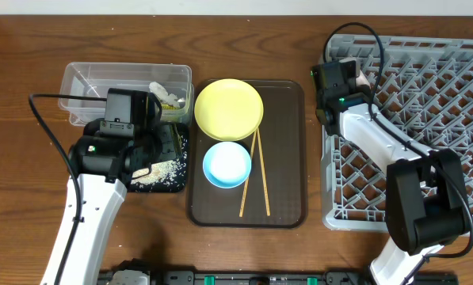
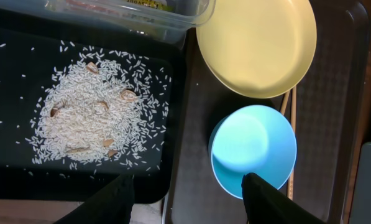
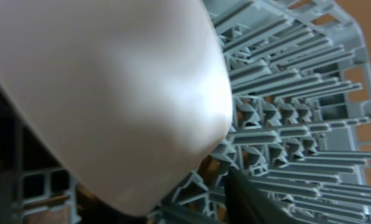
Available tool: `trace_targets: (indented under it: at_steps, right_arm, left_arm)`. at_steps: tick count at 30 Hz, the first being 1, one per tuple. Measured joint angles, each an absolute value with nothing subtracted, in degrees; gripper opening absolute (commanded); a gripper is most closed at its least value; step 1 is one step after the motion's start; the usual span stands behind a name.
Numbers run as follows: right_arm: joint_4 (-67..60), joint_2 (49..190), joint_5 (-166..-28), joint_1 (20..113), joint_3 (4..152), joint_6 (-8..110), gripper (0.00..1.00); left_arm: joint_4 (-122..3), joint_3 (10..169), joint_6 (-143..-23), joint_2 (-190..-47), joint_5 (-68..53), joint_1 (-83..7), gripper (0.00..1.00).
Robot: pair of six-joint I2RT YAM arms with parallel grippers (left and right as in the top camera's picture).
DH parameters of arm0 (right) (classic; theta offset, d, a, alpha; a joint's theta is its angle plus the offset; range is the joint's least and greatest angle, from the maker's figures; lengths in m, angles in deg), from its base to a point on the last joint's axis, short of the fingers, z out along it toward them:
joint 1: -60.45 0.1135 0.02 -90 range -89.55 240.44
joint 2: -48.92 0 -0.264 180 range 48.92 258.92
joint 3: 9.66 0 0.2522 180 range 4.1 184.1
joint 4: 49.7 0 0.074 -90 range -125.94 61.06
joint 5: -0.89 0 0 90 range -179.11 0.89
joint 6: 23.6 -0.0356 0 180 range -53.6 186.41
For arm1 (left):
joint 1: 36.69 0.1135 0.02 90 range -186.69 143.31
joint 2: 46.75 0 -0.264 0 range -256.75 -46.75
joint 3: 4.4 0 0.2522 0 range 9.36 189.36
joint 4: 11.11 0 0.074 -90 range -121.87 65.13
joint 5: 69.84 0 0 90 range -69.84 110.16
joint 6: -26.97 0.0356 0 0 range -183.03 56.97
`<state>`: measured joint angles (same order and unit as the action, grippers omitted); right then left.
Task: Sort waste into correct bins and load items into the dishwasher rack
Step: 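Carry the pink bowl right and set it upside down in the rack, then reach the right gripper to the blue bowl and grasp its rim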
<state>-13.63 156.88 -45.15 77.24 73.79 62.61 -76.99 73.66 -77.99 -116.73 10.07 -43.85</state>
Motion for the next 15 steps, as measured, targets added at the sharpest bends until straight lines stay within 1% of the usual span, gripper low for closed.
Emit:
trace_targets:
  at_steps: [4, 10, 15]
  right_arm:
    - [-14.4, 154.5, -46.2, 77.2, 73.1, 62.9, 0.53]
    - [-17.7, 143.7, -52.8, 77.2, 73.0, 64.1, 0.55]
    - [-17.6, 136.2, -67.3, 77.2, 73.7, 64.4, 0.52]
  left_arm:
    - [-77.0, 73.7, -78.0, -116.7, 10.1, -43.9, 0.59]
    - [-77.0, 73.7, -78.0, -116.7, 10.1, -43.9, 0.59]
    - [-77.0, 73.7, -78.0, -116.7, 10.1, -43.9, 0.59]
